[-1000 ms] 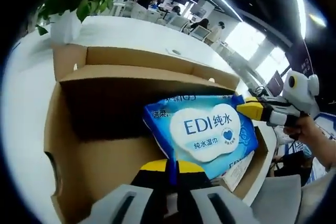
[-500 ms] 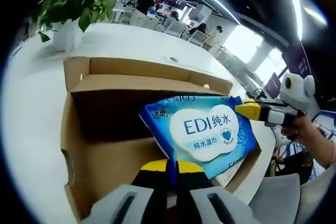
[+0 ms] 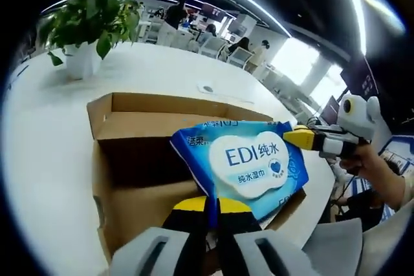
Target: Operate the shoe box by opening the lid, removing the specified soft item, and placing it in the target area until the item is outside and the box remains undamaged.
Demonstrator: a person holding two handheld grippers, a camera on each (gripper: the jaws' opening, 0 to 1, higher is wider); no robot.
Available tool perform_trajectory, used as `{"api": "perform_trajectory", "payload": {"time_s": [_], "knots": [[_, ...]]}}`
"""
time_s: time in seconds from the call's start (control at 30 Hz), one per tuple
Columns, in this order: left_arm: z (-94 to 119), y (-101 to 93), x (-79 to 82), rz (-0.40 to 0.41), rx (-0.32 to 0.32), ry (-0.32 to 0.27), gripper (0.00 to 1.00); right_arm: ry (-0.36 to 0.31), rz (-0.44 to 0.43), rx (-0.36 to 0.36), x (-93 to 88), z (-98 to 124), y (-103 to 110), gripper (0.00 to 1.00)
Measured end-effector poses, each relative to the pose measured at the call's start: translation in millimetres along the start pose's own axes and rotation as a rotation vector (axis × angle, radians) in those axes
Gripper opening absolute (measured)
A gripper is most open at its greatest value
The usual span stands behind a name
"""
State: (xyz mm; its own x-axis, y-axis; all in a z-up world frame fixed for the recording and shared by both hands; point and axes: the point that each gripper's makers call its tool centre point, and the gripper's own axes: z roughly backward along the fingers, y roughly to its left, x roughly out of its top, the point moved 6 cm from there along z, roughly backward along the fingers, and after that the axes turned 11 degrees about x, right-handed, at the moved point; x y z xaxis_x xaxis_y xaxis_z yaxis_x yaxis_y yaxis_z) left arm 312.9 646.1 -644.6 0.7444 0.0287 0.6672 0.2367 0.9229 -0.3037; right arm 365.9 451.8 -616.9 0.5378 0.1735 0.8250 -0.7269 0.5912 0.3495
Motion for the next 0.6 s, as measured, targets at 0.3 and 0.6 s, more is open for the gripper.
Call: {"api": "perform_trajectory", "payload": {"time_s": [0.3, 0.6], "knots": [[8, -17.8, 17.4, -0.021, -0.020, -0.020, 0.02, -0.021, -0.010, -0.012, 13.0, 17, -5, 0.00], [3, -40.8, 28.5, -0.044, -0.059, -0.025, 0.02, -0.039, -0.039, -0.031, 21.0, 41, -18, 0.00]]}}
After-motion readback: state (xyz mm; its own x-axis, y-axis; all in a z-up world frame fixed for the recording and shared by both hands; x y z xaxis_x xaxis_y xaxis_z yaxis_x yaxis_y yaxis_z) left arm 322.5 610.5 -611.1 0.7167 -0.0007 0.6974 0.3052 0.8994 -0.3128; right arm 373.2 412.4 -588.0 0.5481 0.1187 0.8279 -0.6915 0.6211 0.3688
